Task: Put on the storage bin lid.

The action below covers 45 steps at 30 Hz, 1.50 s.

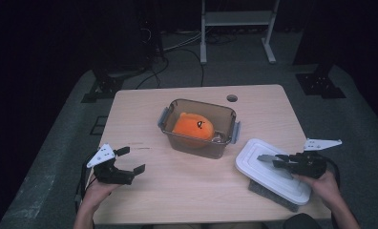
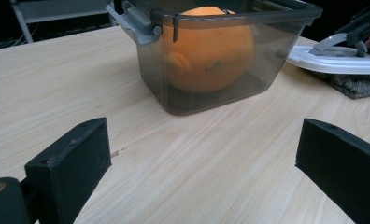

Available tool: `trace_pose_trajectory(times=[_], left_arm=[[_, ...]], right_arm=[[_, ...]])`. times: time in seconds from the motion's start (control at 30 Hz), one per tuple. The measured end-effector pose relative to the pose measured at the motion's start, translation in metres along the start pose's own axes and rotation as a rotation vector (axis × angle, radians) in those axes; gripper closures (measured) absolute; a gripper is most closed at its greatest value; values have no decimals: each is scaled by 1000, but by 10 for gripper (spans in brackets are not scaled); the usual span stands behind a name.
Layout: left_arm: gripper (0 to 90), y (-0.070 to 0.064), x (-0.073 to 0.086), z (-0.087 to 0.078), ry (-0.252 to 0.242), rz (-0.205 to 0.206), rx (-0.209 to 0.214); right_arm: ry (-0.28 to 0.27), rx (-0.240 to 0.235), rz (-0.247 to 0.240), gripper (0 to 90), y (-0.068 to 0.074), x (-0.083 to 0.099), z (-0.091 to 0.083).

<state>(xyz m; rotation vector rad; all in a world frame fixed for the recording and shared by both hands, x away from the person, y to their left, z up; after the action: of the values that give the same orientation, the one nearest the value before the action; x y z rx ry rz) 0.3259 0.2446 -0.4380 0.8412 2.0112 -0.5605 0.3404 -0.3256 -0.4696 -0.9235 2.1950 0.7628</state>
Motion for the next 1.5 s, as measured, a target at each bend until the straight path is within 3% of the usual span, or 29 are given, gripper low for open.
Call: trace_pose_trajectory(times=[0.57, 1.0, 1.27, 1.5], left_arm=[[27, 0, 0, 0, 3, 1, -2], [27, 0, 0, 0, 1, -3, -2], [27, 1, 0, -1, -2, 0, -3], [27, 1, 0, -2, -3, 0, -5]], right_arm=[[-33, 29, -56, 657, 17, -23, -41], [-54, 25, -115, 657, 34, -55, -66], [-68, 10, -164, 657, 45, -84, -71], [-61, -12, -199, 657, 54, -108, -63]])
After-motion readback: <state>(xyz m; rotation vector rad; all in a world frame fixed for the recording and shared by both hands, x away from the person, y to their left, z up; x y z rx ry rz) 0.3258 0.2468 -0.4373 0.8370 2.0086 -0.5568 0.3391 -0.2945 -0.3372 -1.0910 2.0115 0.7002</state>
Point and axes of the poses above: each handheld gripper's, and its own axes: z roughly forward along the jaws, x roughly out of its underside, y roughly to its left, the point moved 4 cm from there along z, roughly forward along the jaws, and after that the axes turned 10 degrees about y, right-handed, at the moved point
